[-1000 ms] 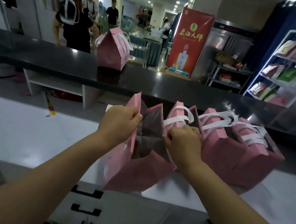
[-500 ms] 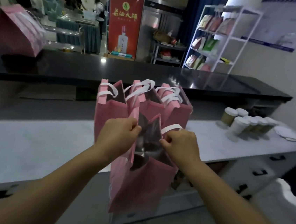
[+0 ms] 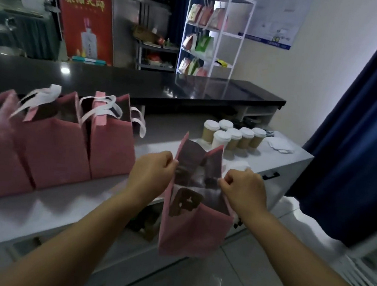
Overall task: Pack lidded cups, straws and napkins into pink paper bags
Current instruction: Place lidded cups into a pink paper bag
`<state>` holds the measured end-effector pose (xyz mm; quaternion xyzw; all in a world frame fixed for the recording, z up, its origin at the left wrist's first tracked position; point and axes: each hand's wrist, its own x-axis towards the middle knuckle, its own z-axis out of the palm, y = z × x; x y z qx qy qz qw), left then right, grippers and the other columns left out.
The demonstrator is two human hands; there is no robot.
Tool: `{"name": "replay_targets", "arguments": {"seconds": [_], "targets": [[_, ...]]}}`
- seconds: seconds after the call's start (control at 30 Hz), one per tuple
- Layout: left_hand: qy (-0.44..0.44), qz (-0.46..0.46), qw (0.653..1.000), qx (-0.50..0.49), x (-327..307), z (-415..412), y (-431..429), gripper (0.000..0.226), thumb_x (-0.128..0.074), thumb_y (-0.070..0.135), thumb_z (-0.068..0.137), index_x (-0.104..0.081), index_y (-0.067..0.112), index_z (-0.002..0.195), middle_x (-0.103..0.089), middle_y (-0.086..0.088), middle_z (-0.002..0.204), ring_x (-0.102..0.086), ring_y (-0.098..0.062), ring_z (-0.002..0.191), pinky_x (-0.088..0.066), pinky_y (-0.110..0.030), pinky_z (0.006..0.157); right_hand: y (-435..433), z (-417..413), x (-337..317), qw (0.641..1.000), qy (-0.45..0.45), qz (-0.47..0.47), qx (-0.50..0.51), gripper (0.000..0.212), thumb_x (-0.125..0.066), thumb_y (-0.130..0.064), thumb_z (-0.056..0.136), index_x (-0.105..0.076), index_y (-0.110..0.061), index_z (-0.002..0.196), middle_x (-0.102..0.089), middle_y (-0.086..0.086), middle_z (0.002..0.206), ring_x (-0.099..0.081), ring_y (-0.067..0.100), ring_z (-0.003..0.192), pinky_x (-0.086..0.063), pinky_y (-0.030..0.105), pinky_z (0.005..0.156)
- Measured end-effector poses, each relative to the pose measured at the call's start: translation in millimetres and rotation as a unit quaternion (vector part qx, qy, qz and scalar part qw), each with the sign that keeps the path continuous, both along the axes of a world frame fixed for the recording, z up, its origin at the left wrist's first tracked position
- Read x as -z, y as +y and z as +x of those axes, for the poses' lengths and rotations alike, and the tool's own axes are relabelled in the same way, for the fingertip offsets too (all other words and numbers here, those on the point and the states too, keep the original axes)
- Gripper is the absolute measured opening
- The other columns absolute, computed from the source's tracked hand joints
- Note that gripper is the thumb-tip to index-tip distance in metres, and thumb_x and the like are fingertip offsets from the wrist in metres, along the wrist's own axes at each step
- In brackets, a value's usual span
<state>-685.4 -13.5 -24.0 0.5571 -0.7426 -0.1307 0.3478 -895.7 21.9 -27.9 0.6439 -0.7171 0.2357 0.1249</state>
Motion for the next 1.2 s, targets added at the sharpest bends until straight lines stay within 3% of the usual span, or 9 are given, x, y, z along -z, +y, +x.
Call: {"name": "replay_targets", "arguments": {"seconds": [0.13, 0.27, 0.53, 0.73, 0.87, 0.97, 1.1, 1.2], "targets": [[0.028, -0.01, 1.0, 0.011, 3.5, -43.9, -28.3, 0.032, -0.048, 0.03, 0.093, -0.048, 0.018, 0.063, -0.049, 0.002, 0.056, -0.048, -0.017, 0.054, -0.033, -0.03, 0.047, -25.9, -47.3, 3.9, 1.0, -0.004, -0.02, 0.009, 0.025, -0.074, -0.024, 0.074, -0.065, -0.011, 0.055, -0.056, 0.009, 0.054, -0.049, 0.026, 0.058, -0.037, 0.033, 0.063], [0.03, -0.019, 0.999, 0.006, 5.1, -66.2, -67.2, 0.034, -0.048, 0.029, 0.092, -0.044, 0.022, 0.059, -0.047, 0.004, 0.054, -0.044, -0.011, 0.052, -0.023, -0.027, 0.046, -66.9, -75.1, 9.8, 0.999, -0.014, -0.03, 0.01, 0.023, -0.072, -0.024, 0.075, -0.066, -0.01, 0.058, -0.06, 0.011, 0.055, -0.053, 0.031, 0.06, -0.04, 0.037, 0.067], [0.067, -0.019, 0.997, -0.032, 9.0, -84.0, -174.5, 0.033, -0.047, 0.027, 0.092, -0.049, 0.013, 0.062, -0.05, -0.003, 0.055, -0.048, -0.02, 0.054, -0.034, -0.033, 0.05, -189.3, -94.6, 11.5, 0.999, 0.003, -0.023, -0.035, 0.023, -0.072, -0.029, 0.077, -0.067, -0.012, 0.062, -0.063, 0.01, 0.061, -0.056, 0.029, 0.065, -0.038, 0.034, 0.068], [0.073, -0.025, 0.994, -0.077, 5.5, -82.8, -260.8, 0.034, -0.049, 0.022, 0.091, -0.048, 0.008, 0.06, -0.051, -0.007, 0.055, -0.048, -0.024, 0.055, -0.031, -0.035, 0.051, -301.3, -85.9, 0.5, 0.996, 0.033, -0.029, -0.081, 0.024, -0.065, -0.035, 0.081, -0.07, -0.019, 0.064, -0.064, 0.006, 0.062, -0.052, 0.024, 0.063, -0.026, 0.03, 0.064], [0.107, -0.006, 0.989, -0.101, 10.4, -75.9, -305.7, 0.035, -0.048, 0.025, 0.092, -0.047, 0.012, 0.059, -0.05, -0.004, 0.055, -0.047, -0.021, 0.053, -0.033, -0.034, 0.049, -365.9, -76.9, -1.3, 0.994, 0.042, -0.01, -0.097, 0.028, -0.064, -0.039, 0.082, -0.071, -0.017, 0.065, -0.063, 0.007, 0.061, -0.053, 0.025, 0.066, -0.029, 0.032, 0.068], [0.122, 0.015, 0.987, -0.107, 13.5, -74.8, -330.0, 0.034, -0.046, 0.027, 0.093, -0.046, 0.017, 0.06, -0.047, 0.0, 0.054, -0.043, -0.014, 0.05, -0.027, -0.029, 0.047, -399.5, -75.7, 0.9, 0.994, 0.029, -0.02, -0.106, 0.028, -0.068, -0.036, 0.078, -0.069, -0.014, 0.06, -0.06, 0.009, 0.056, -0.052, 0.028, 0.063, -0.028, 0.032, 0.065], [0.132, 0.028, 0.984, -0.115, 17.2, -74.5, -351.7, 0.035, -0.046, 0.028, 0.093, -0.049, 0.008, 0.064, -0.047, -0.003, 0.055, -0.042, -0.017, 0.051, -0.029, -0.031, 0.047, -429.0, -81.6, 0.5, 0.993, 0.035, 0.01, -0.112, 0.03, -0.064, -0.042, 0.081, -0.07, -0.016, 0.067, -0.063, 0.006, 0.064, -0.052, 0.024, 0.073, -0.025, 0.03, 0.068], [0.125, 0.023, 0.985, -0.117, 19.1, -75.3, -359.1, 0.035, -0.047, 0.028, 0.092, -0.05, 0.006, 0.066, -0.049, -0.006, 0.057, -0.044, -0.021, 0.053, -0.031, -0.035, 0.049, -438.2, -91.8, -4.6, 0.987, 0.007, 0.025, -0.157, 0.026, -0.069, -0.039, 0.079, -0.071, -0.015, 0.071, -0.065, 0.002, 0.071, -0.05, 0.021, 0.077, -0.032, 0.031, 0.068]]}}
